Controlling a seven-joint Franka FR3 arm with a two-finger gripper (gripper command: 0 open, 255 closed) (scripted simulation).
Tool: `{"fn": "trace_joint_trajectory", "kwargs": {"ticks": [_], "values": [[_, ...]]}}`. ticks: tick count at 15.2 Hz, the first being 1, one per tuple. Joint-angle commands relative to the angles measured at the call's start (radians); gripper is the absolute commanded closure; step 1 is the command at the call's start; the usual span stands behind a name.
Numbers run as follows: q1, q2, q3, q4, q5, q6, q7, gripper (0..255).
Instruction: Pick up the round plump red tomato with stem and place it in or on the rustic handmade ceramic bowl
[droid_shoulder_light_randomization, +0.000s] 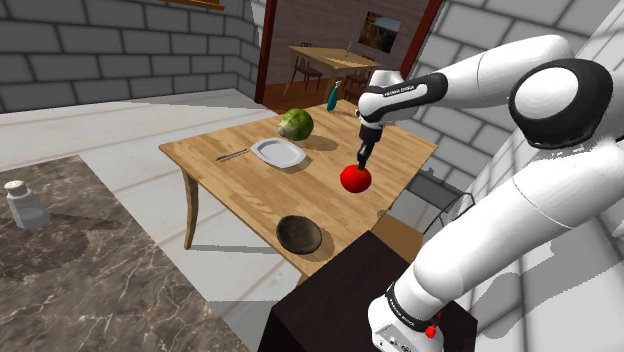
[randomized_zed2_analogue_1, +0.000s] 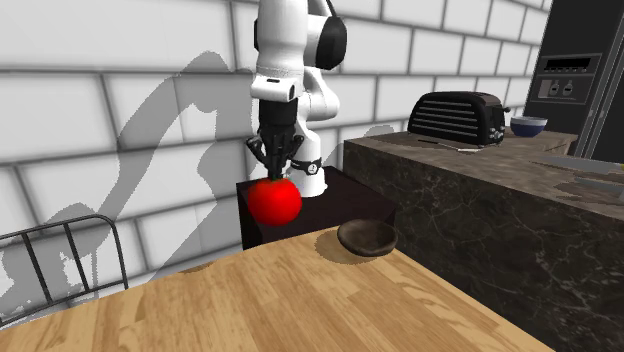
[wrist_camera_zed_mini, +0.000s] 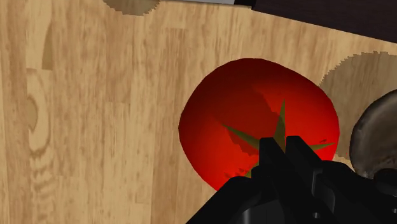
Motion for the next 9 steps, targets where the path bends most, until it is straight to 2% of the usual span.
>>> {"fn": "trace_joint_trajectory", "kwargs": {"ticks": [1,9], "values": [[0.019,-0.046,0.034,-0.035,-0.005,-0.017,0.058,255],[0.102,-0.165,0.174,-0.1,0.033,-0.095,0.256,255]]}}
